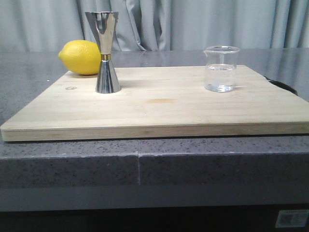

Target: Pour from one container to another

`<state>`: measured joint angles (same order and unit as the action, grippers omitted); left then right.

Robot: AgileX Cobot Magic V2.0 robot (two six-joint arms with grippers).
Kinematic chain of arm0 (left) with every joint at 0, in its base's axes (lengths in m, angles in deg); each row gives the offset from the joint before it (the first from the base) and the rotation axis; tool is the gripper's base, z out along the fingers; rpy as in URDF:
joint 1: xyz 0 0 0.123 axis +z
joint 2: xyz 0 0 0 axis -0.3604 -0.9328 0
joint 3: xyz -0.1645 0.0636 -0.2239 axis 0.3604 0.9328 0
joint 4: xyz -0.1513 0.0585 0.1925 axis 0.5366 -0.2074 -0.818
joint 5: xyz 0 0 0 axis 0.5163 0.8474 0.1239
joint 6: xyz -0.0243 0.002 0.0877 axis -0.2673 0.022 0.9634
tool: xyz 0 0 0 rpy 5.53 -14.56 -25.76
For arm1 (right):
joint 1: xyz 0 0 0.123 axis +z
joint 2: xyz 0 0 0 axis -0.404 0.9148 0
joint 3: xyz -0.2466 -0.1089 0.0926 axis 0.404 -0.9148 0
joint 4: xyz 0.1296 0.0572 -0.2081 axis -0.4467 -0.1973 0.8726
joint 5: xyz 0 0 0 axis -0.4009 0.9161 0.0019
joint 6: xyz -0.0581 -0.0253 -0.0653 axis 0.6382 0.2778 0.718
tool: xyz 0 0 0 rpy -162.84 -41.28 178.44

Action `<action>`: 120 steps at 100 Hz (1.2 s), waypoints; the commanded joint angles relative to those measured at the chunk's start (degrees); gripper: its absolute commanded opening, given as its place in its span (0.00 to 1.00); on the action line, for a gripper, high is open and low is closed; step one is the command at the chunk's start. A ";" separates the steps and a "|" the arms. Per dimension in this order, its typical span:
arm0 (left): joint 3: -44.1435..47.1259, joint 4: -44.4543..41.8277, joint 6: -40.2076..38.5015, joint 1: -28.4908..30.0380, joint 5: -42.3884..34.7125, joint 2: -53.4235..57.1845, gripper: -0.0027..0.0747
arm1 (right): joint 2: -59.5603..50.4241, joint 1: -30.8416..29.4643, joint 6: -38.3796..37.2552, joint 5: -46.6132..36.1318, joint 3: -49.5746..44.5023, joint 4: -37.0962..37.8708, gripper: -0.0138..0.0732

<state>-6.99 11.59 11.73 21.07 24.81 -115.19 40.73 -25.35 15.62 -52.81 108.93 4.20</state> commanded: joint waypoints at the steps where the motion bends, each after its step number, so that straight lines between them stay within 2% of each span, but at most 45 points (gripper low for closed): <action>1: -1.57 6.39 6.59 -0.40 -3.36 -1.65 0.01 | 0.93 -0.13 0.05 -3.73 2.32 -0.04 0.08; 23: -1.57 18.04 23.07 -0.40 -4.73 -8.26 0.01 | 2.86 -0.13 0.05 -3.09 2.32 -0.97 0.08; 43: -1.57 27.77 35.32 -0.40 -4.15 -14.02 0.02 | 2.95 -0.13 0.05 -7.24 2.32 -0.97 0.09; 53: -1.57 32.35 38.96 -0.40 -3.47 -16.31 0.09 | 2.95 -0.13 0.05 -8.32 2.32 -0.97 0.14; 62: -1.57 36.66 41.24 -0.40 -2.66 -17.76 0.25 | 2.95 -0.13 0.05 -8.78 2.32 -0.97 0.27; 67: -1.57 38.58 42.21 -0.40 -2.43 -18.45 0.38 | 2.95 -0.13 0.05 -9.18 2.32 -0.97 0.37; 79: -1.57 42.15 46.01 -0.40 -2.43 -19.13 0.79 | 2.95 -0.13 0.05 -10.79 2.32 -0.97 0.68; 87: -1.57 42.51 46.60 -0.40 -3.18 -19.08 0.96 | 3.26 -0.13 0.05 -11.63 2.32 -0.97 0.85; 94: -1.57 42.63 47.57 -0.40 -4.27 -19.08 0.93 | 3.88 -0.13 0.05 -12.25 2.32 -0.97 0.93; 109: -1.57 44.82 48.13 -0.40 -6.43 -19.16 0.87 | 6.39 -0.13 0.05 -12.52 2.32 -0.97 0.93; 120: -1.57 45.57 48.01 -0.40 -4.82 -19.22 0.86 | 7.66 -0.13 0.05 -12.01 2.32 -0.97 0.93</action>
<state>-6.99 53.06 59.60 21.07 20.26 -135.63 48.30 -25.35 15.62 -60.52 109.08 3.15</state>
